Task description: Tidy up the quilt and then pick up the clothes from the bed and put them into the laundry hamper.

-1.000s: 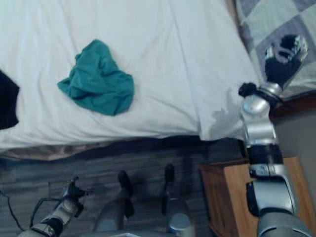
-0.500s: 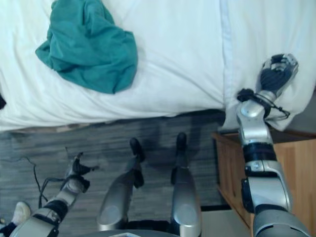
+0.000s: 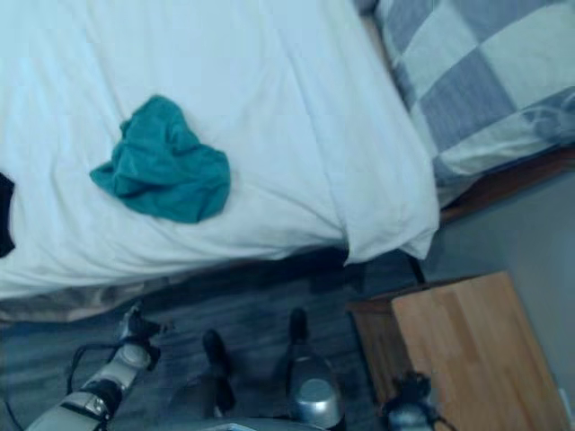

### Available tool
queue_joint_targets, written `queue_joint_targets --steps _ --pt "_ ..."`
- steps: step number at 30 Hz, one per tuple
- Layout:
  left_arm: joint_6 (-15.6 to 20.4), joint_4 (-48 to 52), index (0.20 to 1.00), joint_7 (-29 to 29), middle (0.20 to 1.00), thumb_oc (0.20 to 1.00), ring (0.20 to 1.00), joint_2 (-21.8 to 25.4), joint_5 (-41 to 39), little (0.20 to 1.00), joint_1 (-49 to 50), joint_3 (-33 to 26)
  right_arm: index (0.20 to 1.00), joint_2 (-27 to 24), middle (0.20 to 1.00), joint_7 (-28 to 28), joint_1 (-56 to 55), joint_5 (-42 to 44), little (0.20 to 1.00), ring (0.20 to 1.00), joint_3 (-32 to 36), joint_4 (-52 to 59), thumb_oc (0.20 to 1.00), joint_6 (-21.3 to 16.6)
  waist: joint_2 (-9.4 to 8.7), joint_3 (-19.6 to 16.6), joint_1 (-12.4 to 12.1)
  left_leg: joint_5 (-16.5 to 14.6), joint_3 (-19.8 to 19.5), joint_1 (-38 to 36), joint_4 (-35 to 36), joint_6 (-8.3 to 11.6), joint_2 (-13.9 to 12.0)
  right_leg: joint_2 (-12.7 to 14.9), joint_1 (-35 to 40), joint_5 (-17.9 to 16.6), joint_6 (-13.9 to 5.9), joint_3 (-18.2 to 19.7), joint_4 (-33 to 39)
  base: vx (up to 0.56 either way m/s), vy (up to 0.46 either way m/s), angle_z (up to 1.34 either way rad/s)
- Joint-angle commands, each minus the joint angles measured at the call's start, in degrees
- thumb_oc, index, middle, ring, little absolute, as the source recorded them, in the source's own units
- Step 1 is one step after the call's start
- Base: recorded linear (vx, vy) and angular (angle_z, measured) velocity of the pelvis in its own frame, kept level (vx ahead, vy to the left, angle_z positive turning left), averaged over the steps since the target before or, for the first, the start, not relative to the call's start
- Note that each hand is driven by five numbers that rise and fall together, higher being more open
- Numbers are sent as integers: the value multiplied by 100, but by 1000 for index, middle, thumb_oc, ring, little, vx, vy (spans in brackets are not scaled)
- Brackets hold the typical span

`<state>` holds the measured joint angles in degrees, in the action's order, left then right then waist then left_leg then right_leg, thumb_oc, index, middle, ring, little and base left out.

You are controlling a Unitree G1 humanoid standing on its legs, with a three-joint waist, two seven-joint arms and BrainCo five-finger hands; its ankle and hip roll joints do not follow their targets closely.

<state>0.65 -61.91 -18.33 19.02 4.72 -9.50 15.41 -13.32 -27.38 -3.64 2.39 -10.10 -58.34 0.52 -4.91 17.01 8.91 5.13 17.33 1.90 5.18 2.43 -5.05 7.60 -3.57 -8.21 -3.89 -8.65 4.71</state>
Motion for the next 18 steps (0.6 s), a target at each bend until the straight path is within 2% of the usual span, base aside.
queue_joint_targets --steps 1,3,4,5,6,7,8,9,10,12,13,14,15,16,17,18 --pt "-14 -528 1000 -55 1000 1000 1000 9 66 1000 -66 0 1000 -88 1000 400 842 -725 1000 1000 -431 -117 1000 -1 96 -49 -245 -992 -155 -278 -78 4 -72 407 -564 979 -614 -113 -1186 -97 109 -3" --pt "-33 -568 1000 -42 1000 1000 1000 24 100 1000 -43 -6 1000 -57 1000 498 944 -813 1000 1000 -598 -65 1000 -33 117 -26 -279 -955 -191 -264 -91 4 -87 304 -595 1077 -573 -75 -1444 -68 57 -5" --pt "-40 -658 1000 -24 1000 1000 1000 33 235 1000 187 -44 1000 -45 1000 665 977 -991 1000 1000 -853 101 1000 -103 189 -18 -304 -981 -231 -240 -182 -43 -50 -22 -661 1303 -491 82 -1619 -23 28 5" --pt "-40 -658 1000 -24 1000 1000 1000 33 235 1000 187 -44 1000 -45 1000 665 977 -991 1000 1000 -853 101 1000 -103 189 -19 -303 -982 -232 -239 -183 -43 -50 -22 -662 1303 -491 81 -1619 16 32 19" --pt "4 -758 1000 -30 1000 1000 1000 -76 274 1000 340 -114 1000 -55 1000 727 1104 -1171 1000 1000 -1117 171 1000 -173 184 -10 -406 -1234 -332 42 -898 -105 197 -80 -217 1485 -265 -96 -1092 51 21 21" --pt "15 -743 1000 -4 1000 1000 1000 -105 305 1000 418 -81 1000 -102 1000 786 1082 -1228 1000 1000 -1224 255 1000 -195 198 35 -431 -1286 -387 186 -1266 -70 316 -126 -83 1578 -129 -46 -947 35 57 25" --pt "69 -689 1000 -15 1000 1000 1000 -186 254 1000 437 -100 1000 -156 1000 828 1149 -1319 1000 1000 -1348 320 1000 -226 208 128 -502 -1294 -389 506 -1840 34 395 -61 35 1591 -52 -44 -807 -97 74 40" --pt "137 -630 1000 -67 1000 1000 1000 -240 138 1000 381 -105 1000 -250 1000 828 1320 -1463 1000 1000 -1536 349 1000 -221 212 270 -589 -1120 -406 953 -2490 341 360 4 87 1582 35 -72 -705 -208 84 52" --pt "164 -567 1000 -81 1000 1000 1000 -271 37 1000 336 -115 1000 -311 1000 830 1443 -1518 1000 1000 -1611 374 1000 -223 259 370 -640 -903 -512 1242 -2841 631 344 7 63 1568 92 -93 -653 -194 47 54" --pt "164 -568 1000 -81 1000 1000 1000 -271 37 1000 334 -117 1000 -311 1000 831 1447 -1518 1000 1000 -1611 373 1000 -224 255 345 -625 -880 -521 1271 -2826 628 356 15 36 1558 92 -104 -648 -87 64 49" --pt "262 -451 1000 -89 1000 1000 1000 -284 -114 1000 466 -189 1000 -385 1000 834 1532 -1656 1000 1000 -1708 420 1000 -249 336 315 -705 -911 -651 1232 -2734 634 95 89 51 1493 25 -257 -499 -71 257 38" --pt "257 -423 1000 -135 1000 1000 1000 -376 -24 1000 689 -194 1000 -358 1000 895 1505 -1741 1000 1000 -1749 421 1000 -223 320 198 -712 -1186 -615 942 -2293 419 -330 278 42 1422 -97 -301 -462 -65 383 17" --pt "234 -460 1000 -189 1000 1000 1000 -410 25 1000 748 -188 1000 -344 1000 912 1480 -1766 1000 1000 -1745 367 1000 -202 309 165 -709 -1162 -634 754 -1990 398 -598 405 39 1390 -168 -318 -489 0 451 14" --pt "224 -484 1000 -243 1000 1000 1000 -441 -3 1000 733 -190 1000 -330 1000 917 1442 -1756 1000 1000 -1722 292 1000 -175 292 140 -702 -961 -745 669 -1625 423 -933 576 -35 1361 -250 -344 -562 -6 293 17" --pt "224 -485 1000 -243 1000 1000 1000 -441 -3 1000 731 -191 1000 -329 1000 917 1444 -1756 1000 1000 -1723 291 1000 -175 286 126 -694 -933 -748 676 -1594 421 -922 583 -50 1355 -249 -349 -561 5 341 27" --pt "216 -498 1000 -242 1000 1000 1000 -469 -39 1000 711 -183 1000 -309 1000 953 1377 -1711 1000 1000 -1667 156 1000 -132 298 49 -655 -750 -830 587 -1229 434 -1199 721 -67 1387 -334 -400 -611 31 325 39"
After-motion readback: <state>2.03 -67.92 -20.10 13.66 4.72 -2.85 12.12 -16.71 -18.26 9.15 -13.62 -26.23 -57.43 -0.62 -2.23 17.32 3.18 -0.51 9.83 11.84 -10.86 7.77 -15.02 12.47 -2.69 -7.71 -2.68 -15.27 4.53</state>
